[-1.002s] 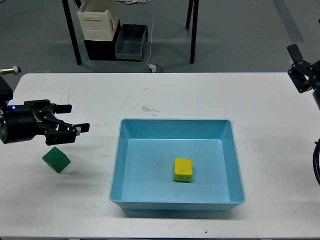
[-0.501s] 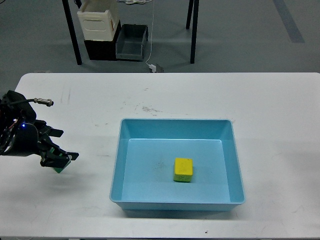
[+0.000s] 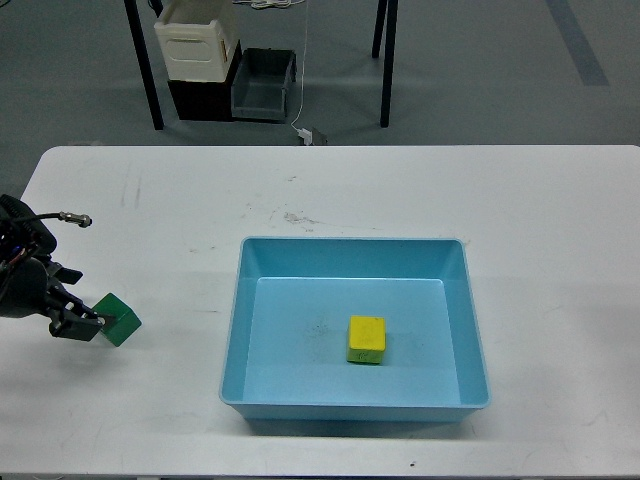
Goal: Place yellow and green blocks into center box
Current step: 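Lower the left gripper onto the green cube and grasp it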
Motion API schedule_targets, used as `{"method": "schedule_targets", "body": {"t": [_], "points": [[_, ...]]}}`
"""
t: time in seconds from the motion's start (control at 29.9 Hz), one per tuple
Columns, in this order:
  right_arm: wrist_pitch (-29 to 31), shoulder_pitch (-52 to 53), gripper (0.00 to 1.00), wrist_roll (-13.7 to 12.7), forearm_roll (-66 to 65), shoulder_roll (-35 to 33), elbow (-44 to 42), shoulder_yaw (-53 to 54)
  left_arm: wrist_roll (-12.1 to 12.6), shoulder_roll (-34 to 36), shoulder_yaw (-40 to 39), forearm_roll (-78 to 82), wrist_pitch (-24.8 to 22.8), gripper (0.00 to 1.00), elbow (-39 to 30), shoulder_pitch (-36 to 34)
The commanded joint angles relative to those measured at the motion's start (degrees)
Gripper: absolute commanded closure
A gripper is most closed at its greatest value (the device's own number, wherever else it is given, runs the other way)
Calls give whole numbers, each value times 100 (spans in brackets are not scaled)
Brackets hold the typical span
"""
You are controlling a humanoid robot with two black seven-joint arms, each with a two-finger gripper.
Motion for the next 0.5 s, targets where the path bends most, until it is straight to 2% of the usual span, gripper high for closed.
{"method": "schedule_targets", "body": {"t": [0.0,0.47], "points": [[-1,-13,0,-1,0,0,2,-3,2,-22,99,-151,-5,0,13,-2],[-9,-48,0,-1,0,9,-7,6,2,-137,108,-221,-5,0,30,-108]]}}
